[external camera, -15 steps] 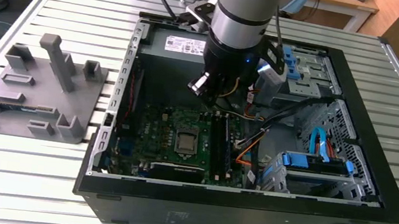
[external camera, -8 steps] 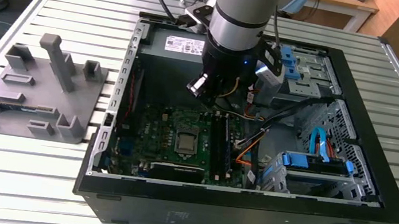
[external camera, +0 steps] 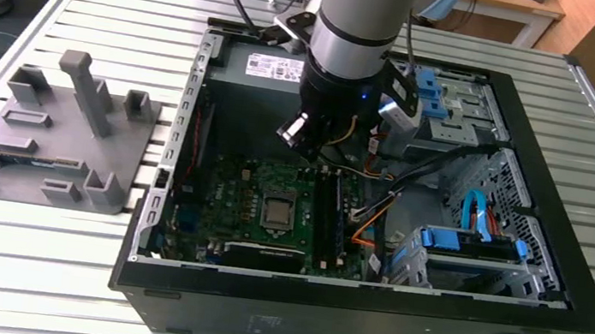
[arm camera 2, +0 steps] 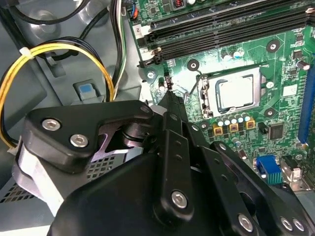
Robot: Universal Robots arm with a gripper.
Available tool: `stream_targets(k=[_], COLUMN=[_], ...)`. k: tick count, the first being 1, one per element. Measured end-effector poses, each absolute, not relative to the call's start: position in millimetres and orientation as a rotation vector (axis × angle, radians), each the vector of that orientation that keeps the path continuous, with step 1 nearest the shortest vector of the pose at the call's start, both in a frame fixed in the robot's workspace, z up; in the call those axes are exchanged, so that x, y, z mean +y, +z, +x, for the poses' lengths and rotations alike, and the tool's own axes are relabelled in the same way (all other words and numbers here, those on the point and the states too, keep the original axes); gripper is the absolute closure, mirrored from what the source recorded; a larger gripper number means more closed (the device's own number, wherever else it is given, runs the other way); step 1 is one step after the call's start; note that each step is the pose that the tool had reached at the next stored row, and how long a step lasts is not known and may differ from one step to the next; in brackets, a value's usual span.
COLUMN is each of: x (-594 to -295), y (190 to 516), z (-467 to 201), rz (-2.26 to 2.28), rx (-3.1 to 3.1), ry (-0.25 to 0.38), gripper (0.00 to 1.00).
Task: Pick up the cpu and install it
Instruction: 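Install the first cpu locking lever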
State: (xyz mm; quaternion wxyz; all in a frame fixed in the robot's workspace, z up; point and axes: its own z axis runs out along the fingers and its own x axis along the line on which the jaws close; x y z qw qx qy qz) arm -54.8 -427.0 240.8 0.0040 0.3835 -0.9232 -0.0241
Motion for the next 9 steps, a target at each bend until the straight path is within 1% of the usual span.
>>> stream_targets(k=[4,9], x=[-429.4,-431.7], y=[240.4,239.8], z=[-55.0,-55.1], rz=[1.200,1.190], rx=[-2.891,-2.886], ry=[-0.063,-0.030], gripper=[0.89,0.89])
